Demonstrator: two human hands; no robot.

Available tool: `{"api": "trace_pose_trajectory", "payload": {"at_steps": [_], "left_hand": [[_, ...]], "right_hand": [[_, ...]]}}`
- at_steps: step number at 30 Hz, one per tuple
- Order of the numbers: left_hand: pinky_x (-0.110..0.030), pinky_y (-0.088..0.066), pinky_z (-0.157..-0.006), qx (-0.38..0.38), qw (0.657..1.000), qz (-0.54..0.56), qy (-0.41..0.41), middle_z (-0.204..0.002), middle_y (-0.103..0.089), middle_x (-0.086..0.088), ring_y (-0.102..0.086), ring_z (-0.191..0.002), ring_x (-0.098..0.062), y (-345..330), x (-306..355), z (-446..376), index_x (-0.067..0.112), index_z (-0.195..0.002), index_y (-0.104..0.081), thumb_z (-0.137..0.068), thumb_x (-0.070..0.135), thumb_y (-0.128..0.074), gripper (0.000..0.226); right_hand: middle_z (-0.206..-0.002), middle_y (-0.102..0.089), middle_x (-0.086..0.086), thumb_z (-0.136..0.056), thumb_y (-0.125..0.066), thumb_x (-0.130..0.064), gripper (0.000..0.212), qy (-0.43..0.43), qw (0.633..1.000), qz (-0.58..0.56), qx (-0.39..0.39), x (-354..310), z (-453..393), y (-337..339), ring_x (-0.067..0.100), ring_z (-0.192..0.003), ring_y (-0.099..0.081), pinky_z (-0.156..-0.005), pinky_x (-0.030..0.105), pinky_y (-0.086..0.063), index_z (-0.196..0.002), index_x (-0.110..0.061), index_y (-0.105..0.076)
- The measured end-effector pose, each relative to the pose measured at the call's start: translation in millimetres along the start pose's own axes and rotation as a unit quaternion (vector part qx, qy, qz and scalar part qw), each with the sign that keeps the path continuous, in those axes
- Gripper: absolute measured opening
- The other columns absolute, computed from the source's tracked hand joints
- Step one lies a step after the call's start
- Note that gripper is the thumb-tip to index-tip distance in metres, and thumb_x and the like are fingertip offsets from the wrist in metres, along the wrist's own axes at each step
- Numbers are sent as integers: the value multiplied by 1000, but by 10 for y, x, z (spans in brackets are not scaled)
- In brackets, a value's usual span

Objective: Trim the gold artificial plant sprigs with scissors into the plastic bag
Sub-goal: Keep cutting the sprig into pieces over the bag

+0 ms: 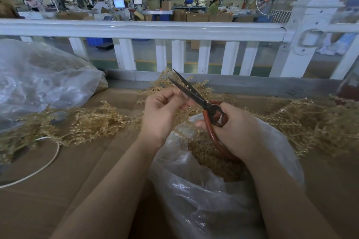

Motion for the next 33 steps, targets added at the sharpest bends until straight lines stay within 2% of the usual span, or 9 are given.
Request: {"api": "trace_pose_trajectory", "payload": {"at_steps": [5,9,14,18,22,25,28,31,33], "left_hand": [[-24,-52,-70,-2,1000,7,5,-75,-74,-3,-65,-70,-12,7,-3,-5,0,-89,-73,-94,-4,-56,17],[-27,-51,-71,-23,1000,-6,7,-73,-72,-6,-63,-70,-16,11,-1,-17,0,-87,-72,-94,-1,-59,16],[-23,-51,-68,-44,998,-37,-1,-70,-71,-1,-63,-67,-13,-2,37,-15,4,-82,-71,-94,-4,-58,20],[-24,-50,-68,-44,998,-42,3,-70,-71,-2,-62,-66,-14,3,47,-26,3,-81,-71,-94,-5,-56,21],[-25,-51,-68,-38,999,-35,10,-69,-71,-2,-62,-65,-14,11,37,-29,4,-79,-71,-93,-6,-57,22],[-25,-51,-69,-32,999,-25,20,-69,-71,-3,-62,-65,-15,32,16,-36,0,-81,-70,-93,-6,-57,19],[-24,-50,-69,-29,999,-19,30,-70,-71,-4,-62,-66,-15,37,2,-43,1,-82,-70,-94,-5,-56,19],[-22,-49,-68,-28,999,-24,36,-69,-70,-1,-62,-65,-12,40,-9,-48,4,-82,-70,-94,-4,-57,20],[-22,-49,-69,-36,998,-31,36,-69,-70,-1,-61,-65,-11,34,-13,-48,2,-83,-69,-94,-3,-58,16]], "right_hand": [[-73,-62,-28,-55,-44,-102,65,0,1000,-20,15,1,-6,-10,-7,-69,-59,-57,11,-36,-83,-44,-56],[-78,-60,-38,-56,-42,-104,59,8,999,-25,26,-1,-6,2,-16,-81,-57,-55,13,-38,-79,-51,-50],[-70,-56,-32,-52,-36,-105,63,9,1000,-18,13,-28,-9,1,-8,-66,-56,-55,10,-34,-81,-51,-48],[-71,-57,-35,-53,-42,-102,58,6,999,-34,10,-39,-5,12,-18,-77,-56,-56,8,-32,-80,-51,-49],[-80,-51,-54,-51,-38,-105,60,15,999,-32,20,-78,1,26,-33,-90,-43,-53,6,-30,-76,-52,-47],[-84,-43,-63,-52,-39,-107,58,17,999,-34,21,-82,-8,29,-34,-90,-43,-52,5,-30,-74,-54,-47],[-82,-48,-59,-50,-39,-107,60,14,999,-33,30,-54,-20,35,-28,-86,-50,-54,6,-31,-74,-54,-48],[-73,-62,-37,-50,-40,-106,71,-5,997,-52,49,-17,-20,56,-14,-78,-59,-56,13,-38,-76,-42,-57],[-71,-65,-29,-55,-47,-102,71,-6,994,-78,71,-18,-24,97,-13,-80,-60,-59,14,-41,-77,-36,-63]]}}
Point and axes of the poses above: each hand's wrist, its own z-axis away from the middle knuckle, its own y-axis out of the back of the hand, x = y × z, the point moved 8 cm from there along -z, towards the middle knuckle
